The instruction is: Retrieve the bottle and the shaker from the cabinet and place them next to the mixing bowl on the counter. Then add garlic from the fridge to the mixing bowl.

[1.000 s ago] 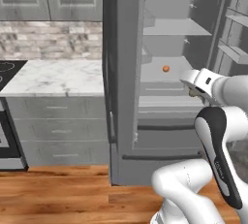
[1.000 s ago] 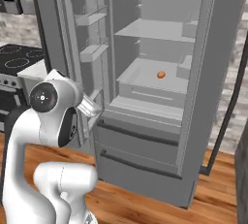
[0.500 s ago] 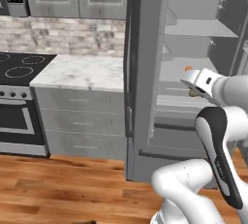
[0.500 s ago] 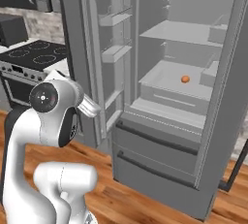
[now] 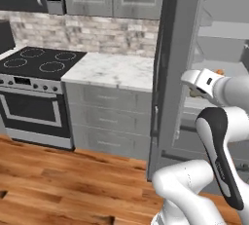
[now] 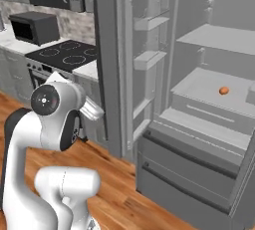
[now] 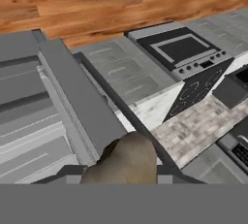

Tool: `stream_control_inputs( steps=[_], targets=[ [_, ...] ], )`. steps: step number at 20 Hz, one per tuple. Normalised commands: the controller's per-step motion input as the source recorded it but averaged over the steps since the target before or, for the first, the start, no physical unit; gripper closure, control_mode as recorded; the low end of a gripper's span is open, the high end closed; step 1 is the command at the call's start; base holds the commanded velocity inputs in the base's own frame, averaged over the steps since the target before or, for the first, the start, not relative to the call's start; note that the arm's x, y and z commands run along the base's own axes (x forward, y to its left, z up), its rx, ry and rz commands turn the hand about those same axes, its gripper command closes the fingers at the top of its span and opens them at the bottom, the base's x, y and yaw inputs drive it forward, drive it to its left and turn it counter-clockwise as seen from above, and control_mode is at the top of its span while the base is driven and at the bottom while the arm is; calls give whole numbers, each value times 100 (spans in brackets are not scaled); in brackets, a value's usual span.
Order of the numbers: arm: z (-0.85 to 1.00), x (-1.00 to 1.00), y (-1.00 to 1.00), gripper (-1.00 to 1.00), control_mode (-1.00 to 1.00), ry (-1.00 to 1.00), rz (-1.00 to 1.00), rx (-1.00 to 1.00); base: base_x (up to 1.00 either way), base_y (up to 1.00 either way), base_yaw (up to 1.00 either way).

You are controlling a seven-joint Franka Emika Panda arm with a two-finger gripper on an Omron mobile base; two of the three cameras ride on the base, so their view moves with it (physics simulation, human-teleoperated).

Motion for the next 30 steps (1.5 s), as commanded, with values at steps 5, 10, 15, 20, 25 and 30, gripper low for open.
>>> stream_control_inputs(
  steps=[5, 10, 15, 20, 25, 30],
  targets=[
    [0, 0, 0, 100, 100, 0, 0, 0, 0, 42, 27],
    [0, 0, 0, 100, 100, 0, 0, 0, 0, 44, 27],
    [0, 0, 0, 100, 100, 0, 0, 0, 0, 42, 24],
    [0, 0, 0, 100, 100, 0, 0, 0, 4, 35, 20],
    [0, 0, 0, 100, 100, 0, 0, 0, 18, 36, 15],
    [0, 0, 0, 100, 100, 0, 0, 0, 32, 46, 8]
  ],
)
